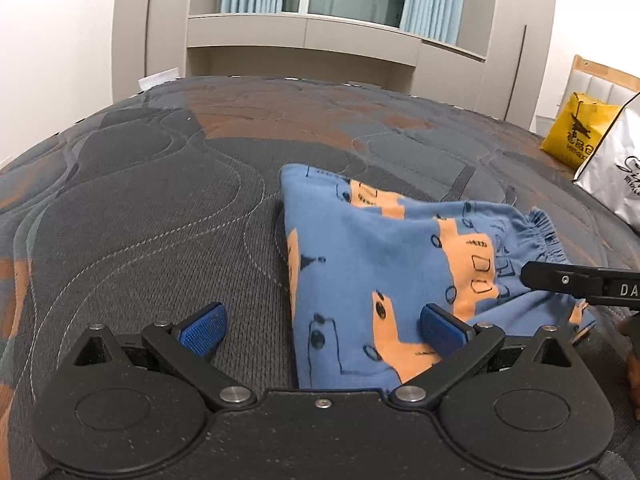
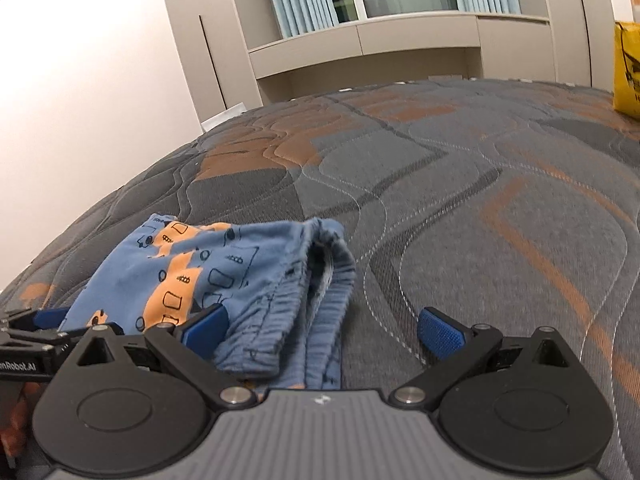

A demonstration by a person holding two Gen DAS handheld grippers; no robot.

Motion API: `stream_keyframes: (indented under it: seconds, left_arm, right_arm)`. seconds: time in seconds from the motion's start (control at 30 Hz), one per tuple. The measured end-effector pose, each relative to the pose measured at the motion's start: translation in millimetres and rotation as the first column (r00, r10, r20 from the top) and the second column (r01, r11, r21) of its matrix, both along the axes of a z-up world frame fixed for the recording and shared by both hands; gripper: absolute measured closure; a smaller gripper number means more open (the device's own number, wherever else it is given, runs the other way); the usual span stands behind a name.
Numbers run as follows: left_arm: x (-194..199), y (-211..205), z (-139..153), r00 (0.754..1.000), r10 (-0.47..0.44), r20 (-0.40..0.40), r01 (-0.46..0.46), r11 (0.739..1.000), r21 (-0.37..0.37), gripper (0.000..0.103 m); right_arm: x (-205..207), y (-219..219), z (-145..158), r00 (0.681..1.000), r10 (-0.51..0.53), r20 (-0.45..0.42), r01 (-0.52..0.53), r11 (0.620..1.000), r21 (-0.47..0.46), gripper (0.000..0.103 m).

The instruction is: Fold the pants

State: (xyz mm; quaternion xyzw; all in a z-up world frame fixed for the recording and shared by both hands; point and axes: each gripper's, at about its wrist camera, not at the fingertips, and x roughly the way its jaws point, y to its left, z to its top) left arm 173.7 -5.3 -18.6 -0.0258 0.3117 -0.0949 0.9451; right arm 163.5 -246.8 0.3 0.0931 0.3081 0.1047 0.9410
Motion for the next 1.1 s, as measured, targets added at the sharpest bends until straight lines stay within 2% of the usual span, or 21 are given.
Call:
stream_keyframes:
  seconds: [0.13,0.33,1.1]
  left_arm:
    - [-5,-2,-1,1.0,0.017,0.016,-0.017,1.0,0.024,0.0]
    - [-5,1,-3,1.0,0.017,0.014,-0.017,1.0,0.0,0.0]
    - [-6,-1,-3,1.0,0.014,0.016,-0.014,1.0,0.008,0.0]
  right_arm:
    - [-6,-2,-2,1.0,-0.001,-0.005,0.001,1.0,0.018,0.0]
    - [-12,-2,-3,1.0,0.001,-0.003,-0.001,1.0,0.018,0.0]
    - [-29,-4,-5,0.998,-0.054,0.018,0.053,0.998,0.039,0.0]
